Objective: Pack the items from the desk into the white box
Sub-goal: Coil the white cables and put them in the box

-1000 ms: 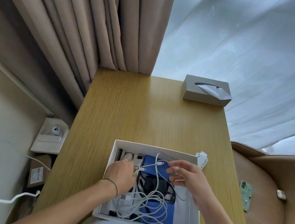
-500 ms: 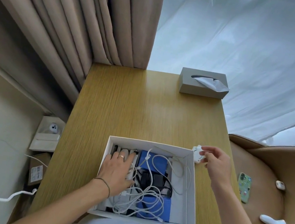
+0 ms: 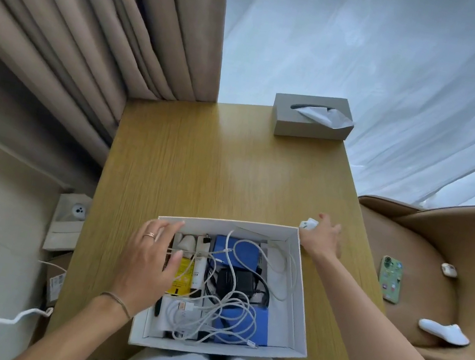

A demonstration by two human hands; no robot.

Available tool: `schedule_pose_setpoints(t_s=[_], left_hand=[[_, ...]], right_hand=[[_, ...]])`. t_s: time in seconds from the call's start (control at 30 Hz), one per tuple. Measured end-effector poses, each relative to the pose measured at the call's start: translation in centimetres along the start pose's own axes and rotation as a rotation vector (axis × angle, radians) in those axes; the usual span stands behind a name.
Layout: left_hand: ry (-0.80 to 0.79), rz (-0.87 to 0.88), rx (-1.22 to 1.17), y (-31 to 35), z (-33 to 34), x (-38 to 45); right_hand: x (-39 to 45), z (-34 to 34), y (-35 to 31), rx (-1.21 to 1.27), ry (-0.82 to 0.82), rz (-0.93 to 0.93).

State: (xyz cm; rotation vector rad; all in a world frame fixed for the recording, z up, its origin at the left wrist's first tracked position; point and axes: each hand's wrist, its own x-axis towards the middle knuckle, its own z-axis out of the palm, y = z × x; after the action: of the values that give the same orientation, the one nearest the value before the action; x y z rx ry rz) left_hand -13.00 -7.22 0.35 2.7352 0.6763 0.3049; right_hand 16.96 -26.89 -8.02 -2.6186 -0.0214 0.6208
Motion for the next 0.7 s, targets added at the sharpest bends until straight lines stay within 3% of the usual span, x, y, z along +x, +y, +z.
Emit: schedule_pose_setpoints(t_s=[0.17, 0.33, 0.5, 0.7], left_hand=[[-0.031, -0.201, 0.087, -1.6, 1.1, -0.7], [-0.088, -0.295, 0.041, -1.8, 2.1, -1.4], [-0.106, -0.335, -0.074, -1.3, 2.9, -1.7], [-0.181, -0.384, -0.100, -1.5, 3.4, -1.7]], right_hand=[[0.5, 0.8, 0.0, -0.146, -0.031, 0.003], [0.7, 1.1, 0.3, -0.182, -0.012, -0.007], [0.4, -0.7, 0.1, 0.213, -0.100, 0.086], [-4.6, -5.3, -1.6, 0.480, -0.130, -0.078]])
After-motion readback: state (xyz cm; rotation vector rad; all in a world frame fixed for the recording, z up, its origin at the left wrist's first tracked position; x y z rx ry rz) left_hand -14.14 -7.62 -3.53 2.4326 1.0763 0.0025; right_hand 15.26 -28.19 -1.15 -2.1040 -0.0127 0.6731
